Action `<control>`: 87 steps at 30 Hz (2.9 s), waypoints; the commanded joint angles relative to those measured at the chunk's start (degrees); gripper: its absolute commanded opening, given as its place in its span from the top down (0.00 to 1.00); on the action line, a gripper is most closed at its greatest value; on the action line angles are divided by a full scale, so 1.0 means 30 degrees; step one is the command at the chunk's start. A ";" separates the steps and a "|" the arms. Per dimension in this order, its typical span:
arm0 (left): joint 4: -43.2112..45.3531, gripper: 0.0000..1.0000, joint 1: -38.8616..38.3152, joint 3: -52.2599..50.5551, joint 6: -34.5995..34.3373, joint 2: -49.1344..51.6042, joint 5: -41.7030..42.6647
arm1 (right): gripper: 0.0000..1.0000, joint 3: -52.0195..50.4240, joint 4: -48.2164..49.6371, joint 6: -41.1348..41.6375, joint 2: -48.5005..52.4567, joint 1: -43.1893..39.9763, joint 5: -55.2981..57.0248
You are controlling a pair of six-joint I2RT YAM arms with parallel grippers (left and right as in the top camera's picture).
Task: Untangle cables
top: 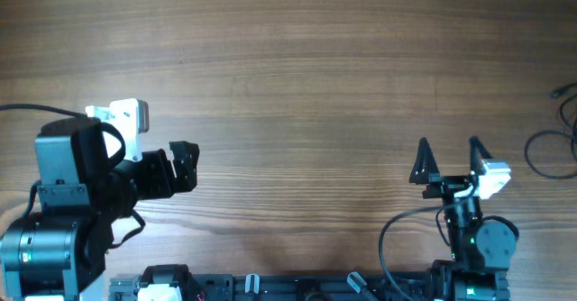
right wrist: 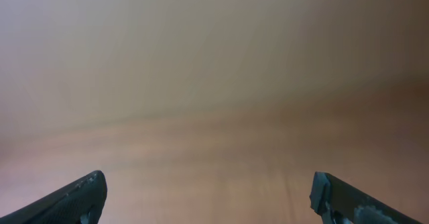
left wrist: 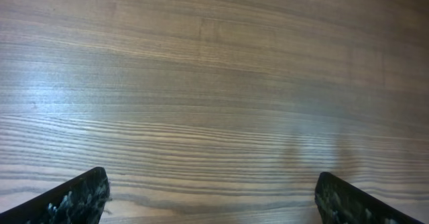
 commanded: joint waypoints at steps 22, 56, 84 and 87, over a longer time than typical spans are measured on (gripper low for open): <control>-0.0036 0.00 0.0029 0.0015 0.0379 -0.7701 -0.1698 | 0.00 -0.0015 -0.0036 0.1632 0.0962 0.0495 -0.0124; -0.3242 0.00 0.0036 0.0007 -0.5792 -1.4579 -0.0670 | 0.00 -0.0015 -0.0044 0.1632 -0.0219 0.0495 -0.0124; 2.3693 0.00 0.0029 -2.0342 -0.4561 -1.5999 0.0029 | 0.00 -0.0015 -0.0036 0.1632 -0.0211 0.0495 -0.0124; 2.5041 0.00 0.0036 -2.1638 -0.4568 -1.7085 -0.1552 | 0.00 -0.0015 -0.0036 0.1632 -0.0211 0.0495 -0.0124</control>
